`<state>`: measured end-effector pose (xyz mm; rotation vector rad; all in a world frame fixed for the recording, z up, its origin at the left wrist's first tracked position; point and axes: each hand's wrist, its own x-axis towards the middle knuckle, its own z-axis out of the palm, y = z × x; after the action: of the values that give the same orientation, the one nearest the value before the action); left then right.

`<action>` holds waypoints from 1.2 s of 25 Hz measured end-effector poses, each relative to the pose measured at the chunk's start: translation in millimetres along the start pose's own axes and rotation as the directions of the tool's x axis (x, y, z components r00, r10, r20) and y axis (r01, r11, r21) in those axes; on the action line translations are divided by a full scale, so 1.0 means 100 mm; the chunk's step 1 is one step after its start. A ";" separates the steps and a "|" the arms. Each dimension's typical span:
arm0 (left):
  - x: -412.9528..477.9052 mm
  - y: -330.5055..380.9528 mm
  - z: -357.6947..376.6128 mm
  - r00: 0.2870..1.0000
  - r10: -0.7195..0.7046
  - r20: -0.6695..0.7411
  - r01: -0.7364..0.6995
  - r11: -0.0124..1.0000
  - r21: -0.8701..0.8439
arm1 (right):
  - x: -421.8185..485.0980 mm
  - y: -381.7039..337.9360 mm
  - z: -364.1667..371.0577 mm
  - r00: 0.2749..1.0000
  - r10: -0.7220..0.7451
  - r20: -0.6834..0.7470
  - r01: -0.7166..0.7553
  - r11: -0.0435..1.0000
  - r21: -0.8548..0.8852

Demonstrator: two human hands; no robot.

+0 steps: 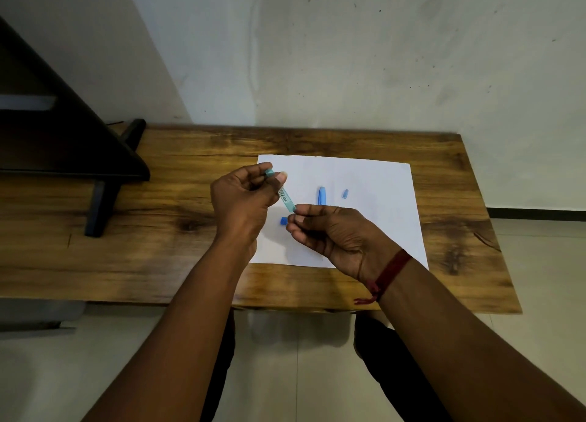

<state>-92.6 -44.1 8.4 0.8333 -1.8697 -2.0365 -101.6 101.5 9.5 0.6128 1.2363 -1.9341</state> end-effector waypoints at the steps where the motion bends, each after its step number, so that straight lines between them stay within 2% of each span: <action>1: 0.01 0.00 -0.01 1.000 -0.012 -0.017 0.012 1.000 0.000 | 0.00 -0.01 0.00 0.999 -0.007 -0.032 0.006 0.999 -0.046; 4: 0.05 -0.02 -0.04 0.994 -0.074 -0.076 0.071 0.997 -0.035 | 0.01 -0.03 -0.01 0.980 -0.101 -0.168 0.057 0.966 -0.252; 6: 0.05 -0.04 -0.07 0.984 -0.150 -0.095 0.140 0.985 -0.098 | 0.02 -0.05 -0.04 0.954 -0.200 -0.225 0.120 0.938 -0.325; 8: 0.04 -0.07 -0.07 0.963 -0.250 -0.100 0.229 0.957 -0.180 | 0.01 -0.08 -0.08 0.935 -0.260 -0.241 0.172 0.928 -0.331; 12: -0.08 -0.10 -0.02 0.892 -0.450 -0.046 0.423 0.866 -0.266 | 0.01 -0.11 -0.09 0.922 -0.271 -0.278 0.189 0.939 -0.289; 15: -0.13 -0.12 0.01 0.867 -0.495 -0.049 0.458 0.833 -0.310 | 0.01 -0.12 -0.04 0.898 -0.312 -0.311 0.186 0.908 -0.375; 17: -0.12 -0.11 0.00 0.863 -0.504 -0.041 0.454 0.809 -0.372 | 0.04 -0.08 -0.01 0.856 -0.419 -0.303 0.223 0.828 -0.514; 18: -0.11 -0.10 -0.01 0.861 -0.507 -0.035 0.453 0.796 -0.402 | 0.06 -0.05 0.02 0.825 -0.493 -0.278 0.245 0.754 -0.609; 20: -0.10 -0.08 -0.04 0.854 -0.519 -0.018 0.455 0.764 -0.456 | 0.10 0.04 0.08 0.761 -0.621 -0.190 0.250 0.550 -0.797; 22: -0.09 -0.07 -0.06 0.846 -0.533 0.003 0.469 0.742 -0.479 | 0.14 0.12 0.15 0.718 -0.684 -0.127 0.210 0.388 -0.898; 24: -0.09 -0.05 -0.09 0.841 -0.542 0.007 0.481 0.740 -0.470 | 0.17 0.19 0.22 0.692 -0.710 -0.130 0.173 0.338 -0.925; 30: -0.02 -0.04 -0.15 0.837 -0.546 -0.013 0.489 0.760 -0.427 | 0.23 0.23 0.32 0.609 -0.769 -0.192 0.120 0.329 -0.937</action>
<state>-81.8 -54.6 4.5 1.4415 -1.1337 -2.4800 -97.0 59.1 -6.6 0.2991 2.8902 -1.1114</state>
